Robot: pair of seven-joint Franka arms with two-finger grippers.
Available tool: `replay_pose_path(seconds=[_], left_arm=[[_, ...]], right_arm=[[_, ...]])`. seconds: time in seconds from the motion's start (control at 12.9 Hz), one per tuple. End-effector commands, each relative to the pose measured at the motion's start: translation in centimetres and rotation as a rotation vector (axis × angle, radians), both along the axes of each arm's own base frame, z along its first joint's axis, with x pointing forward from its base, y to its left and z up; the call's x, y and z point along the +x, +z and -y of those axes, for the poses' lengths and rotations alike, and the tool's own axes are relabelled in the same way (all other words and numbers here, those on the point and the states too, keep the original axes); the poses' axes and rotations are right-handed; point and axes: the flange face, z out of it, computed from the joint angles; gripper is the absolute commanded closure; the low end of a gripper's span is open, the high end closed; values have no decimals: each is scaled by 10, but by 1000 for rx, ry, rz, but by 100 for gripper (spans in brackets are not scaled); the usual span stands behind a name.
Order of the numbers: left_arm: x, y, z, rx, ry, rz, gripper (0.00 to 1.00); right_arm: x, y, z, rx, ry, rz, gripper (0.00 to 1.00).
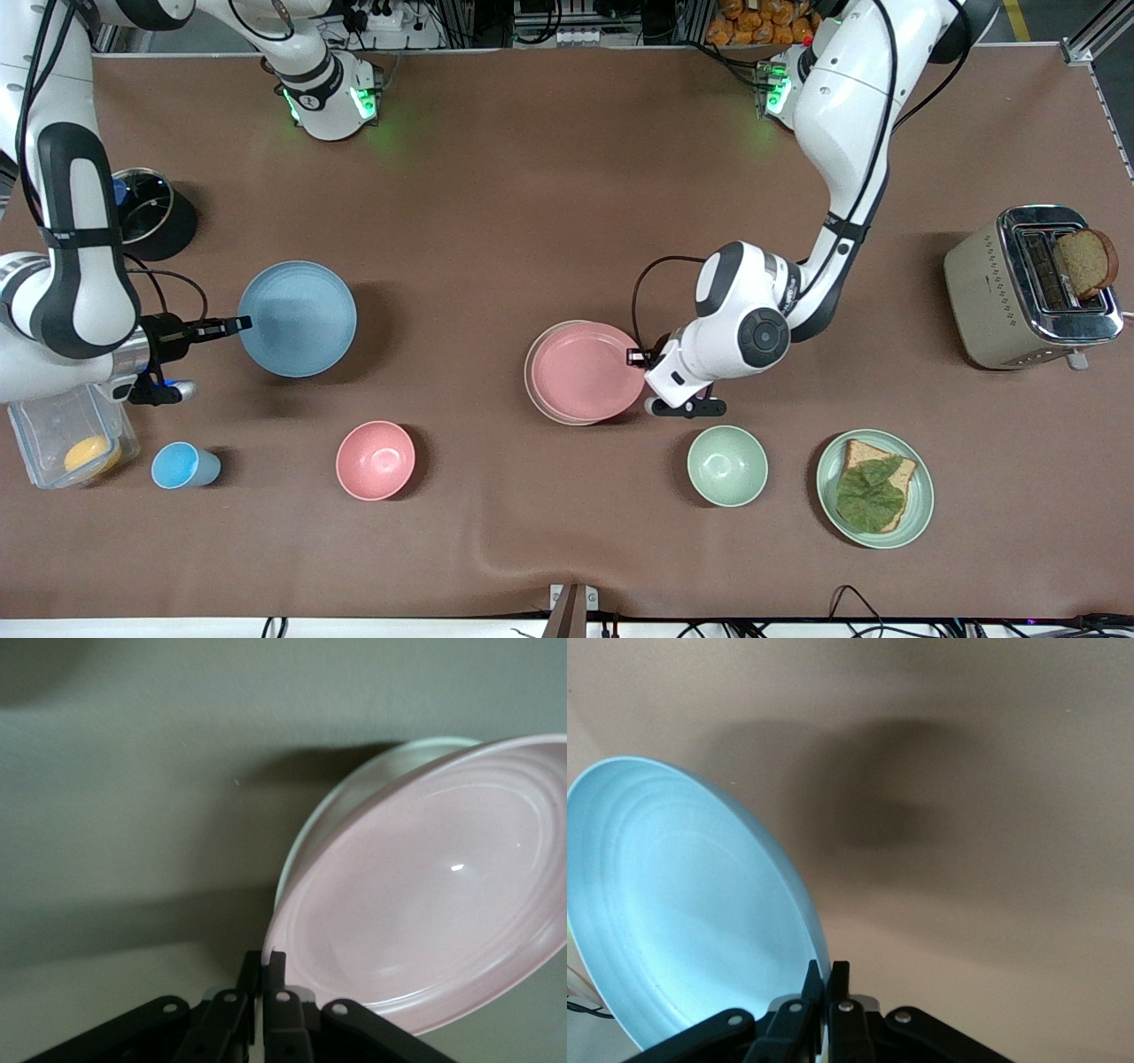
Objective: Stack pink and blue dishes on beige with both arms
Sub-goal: 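Carry the blue plate with the right gripper while the left gripper releases and withdraws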
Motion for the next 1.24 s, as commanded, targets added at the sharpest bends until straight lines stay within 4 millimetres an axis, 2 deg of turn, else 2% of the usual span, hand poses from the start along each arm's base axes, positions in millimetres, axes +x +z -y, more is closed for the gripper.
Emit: replay_pose_path(seconds=[0.0,0.08,0.15,0.23,0.31,0.46,0.54,0.7,0.85,0.93,1.08,1.16], left_arm=[[-6,-11,16,-20,-18,-10,100],[-6,-15,16,-19,-19,-13,100],[-6,-14,16,-20,-17,-9,93],[-6,-14,16,-18,-19,-8,21],[-4,-9,16,-15,-25,4,0],[-1,8,15,-22,-16,24,0],[3,20,11,-24,-11,41,0],[16,59,-7,-10,-9,103,0],[27,93,-41,85,-57,159,0],[32,104,-57,155,-114,190,0],[45,120,-102,204,-206,210,0],[51,129,-126,205,-236,217,0]], right_arm=[[1,2,-2,-4,-3,-6,100],[1,2,-3,-2,-4,-5,100],[2,2,-4,-3,-2,-4,100],[4,5,-13,-5,8,-6,100],[7,8,-22,-21,-6,-10,100],[14,15,-53,-49,-23,-21,100],[17,18,-75,-67,-27,-26,100],[22,27,-135,-125,-39,-43,100],[20,34,-207,-168,-40,-46,100],[16,34,-241,-182,-44,-53,100],[15,24,-300,-178,-55,-22,100],[12,13,-327,-164,-61,-9,100]])
